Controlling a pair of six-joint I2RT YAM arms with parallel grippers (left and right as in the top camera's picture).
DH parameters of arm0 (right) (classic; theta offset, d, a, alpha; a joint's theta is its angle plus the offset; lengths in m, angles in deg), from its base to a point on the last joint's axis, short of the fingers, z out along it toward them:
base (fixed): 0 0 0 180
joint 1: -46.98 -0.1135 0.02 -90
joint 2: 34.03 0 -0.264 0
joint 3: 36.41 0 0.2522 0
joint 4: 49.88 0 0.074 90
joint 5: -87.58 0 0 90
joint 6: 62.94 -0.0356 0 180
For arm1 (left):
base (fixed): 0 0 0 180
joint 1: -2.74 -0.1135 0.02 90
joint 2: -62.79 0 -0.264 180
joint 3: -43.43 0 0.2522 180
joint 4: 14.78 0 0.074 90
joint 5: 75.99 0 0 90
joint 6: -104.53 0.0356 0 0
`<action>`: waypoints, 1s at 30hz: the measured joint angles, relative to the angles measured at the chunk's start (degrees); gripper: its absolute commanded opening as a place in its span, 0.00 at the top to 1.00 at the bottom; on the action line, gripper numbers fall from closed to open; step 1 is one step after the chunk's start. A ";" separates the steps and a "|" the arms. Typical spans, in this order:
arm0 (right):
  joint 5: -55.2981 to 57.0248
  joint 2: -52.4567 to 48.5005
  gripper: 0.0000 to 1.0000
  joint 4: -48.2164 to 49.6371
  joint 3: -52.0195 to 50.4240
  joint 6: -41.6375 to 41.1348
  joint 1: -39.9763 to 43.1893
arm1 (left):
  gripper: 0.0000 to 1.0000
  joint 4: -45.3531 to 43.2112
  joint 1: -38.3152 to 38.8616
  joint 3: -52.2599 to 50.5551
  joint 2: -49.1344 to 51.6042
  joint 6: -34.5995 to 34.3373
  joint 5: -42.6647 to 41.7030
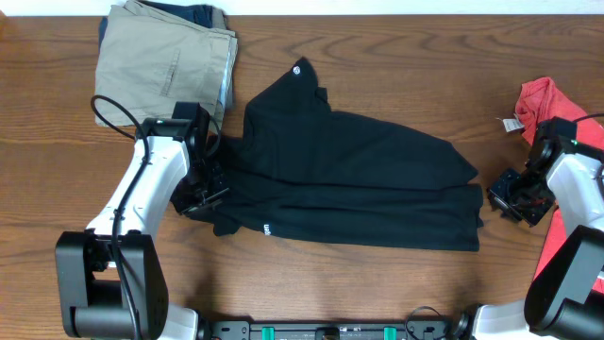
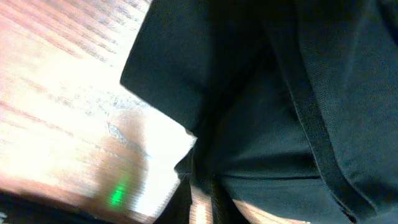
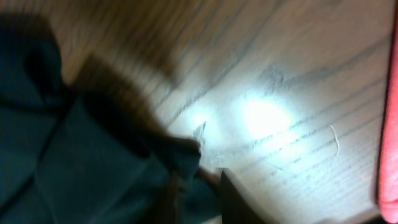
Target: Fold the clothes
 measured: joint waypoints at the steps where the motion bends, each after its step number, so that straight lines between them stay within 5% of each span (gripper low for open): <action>1: -0.79 0.00 0.51 -0.55 0.22 0.96 0.00 | 0.17 0.31 0.00 0.00 0.00 -0.07 -0.13; 3: -1.66 0.00 0.41 -0.94 0.42 1.57 0.00 | 0.04 0.68 0.00 0.00 0.00 0.55 -0.39; 9: -4.09 0.00 0.31 -1.66 0.52 4.31 -0.02 | 0.04 1.55 0.04 0.00 0.00 1.33 -1.22; 14: -4.50 0.00 0.30 -0.79 0.63 4.68 -1.05 | 0.28 -1.20 1.64 0.00 0.00 1.95 -2.03; 24: -4.90 0.00 0.16 1.18 0.74 5.09 -7.32 | 0.31 -6.99 16.17 0.00 0.00 0.98 -5.22; 30: -5.09 0.00 0.15 1.11 0.74 5.09 -8.57 | 0.40 -7.74 18.36 -0.13 0.00 -4.09 -5.81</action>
